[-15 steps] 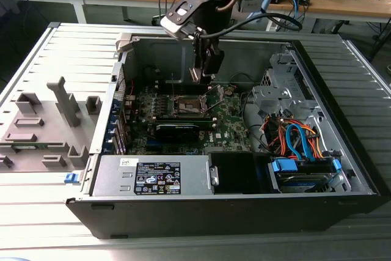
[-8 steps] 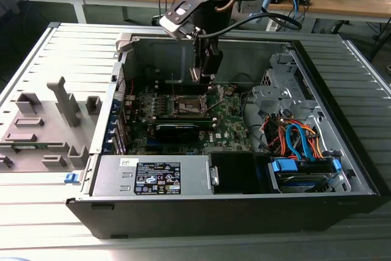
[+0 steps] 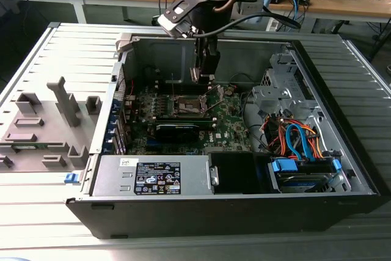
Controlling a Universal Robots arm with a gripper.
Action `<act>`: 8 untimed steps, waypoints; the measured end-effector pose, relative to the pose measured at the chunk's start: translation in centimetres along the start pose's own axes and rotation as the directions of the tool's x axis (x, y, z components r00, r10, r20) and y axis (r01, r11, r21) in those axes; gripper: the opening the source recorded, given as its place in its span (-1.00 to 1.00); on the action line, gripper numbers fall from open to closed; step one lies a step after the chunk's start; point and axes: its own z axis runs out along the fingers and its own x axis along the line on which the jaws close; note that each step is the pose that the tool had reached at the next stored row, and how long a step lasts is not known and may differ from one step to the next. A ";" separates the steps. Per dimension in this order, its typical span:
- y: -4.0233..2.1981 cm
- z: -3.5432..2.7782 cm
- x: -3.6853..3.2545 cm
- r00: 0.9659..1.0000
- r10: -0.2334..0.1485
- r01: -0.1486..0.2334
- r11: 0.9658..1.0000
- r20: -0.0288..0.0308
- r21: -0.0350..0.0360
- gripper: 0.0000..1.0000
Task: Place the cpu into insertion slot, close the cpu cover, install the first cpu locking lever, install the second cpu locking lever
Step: 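Place the cpu into insertion slot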
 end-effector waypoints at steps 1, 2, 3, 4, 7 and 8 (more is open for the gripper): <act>0.00 0.01 0.00 1.000 0.009 -0.009 1.000 0.000 0.000 0.09; 0.00 0.01 0.00 1.000 0.015 -0.015 1.000 0.000 0.000 0.09; 0.00 0.02 0.00 1.000 0.025 -0.025 1.000 -0.001 0.001 0.09; 0.00 0.02 0.00 0.999 0.032 -0.032 0.999 -0.001 0.001 0.09; 0.00 0.03 0.00 0.999 0.037 -0.037 0.999 -0.001 0.001 0.09; 0.00 0.05 0.00 0.999 0.037 -0.037 0.999 -0.001 0.001 0.09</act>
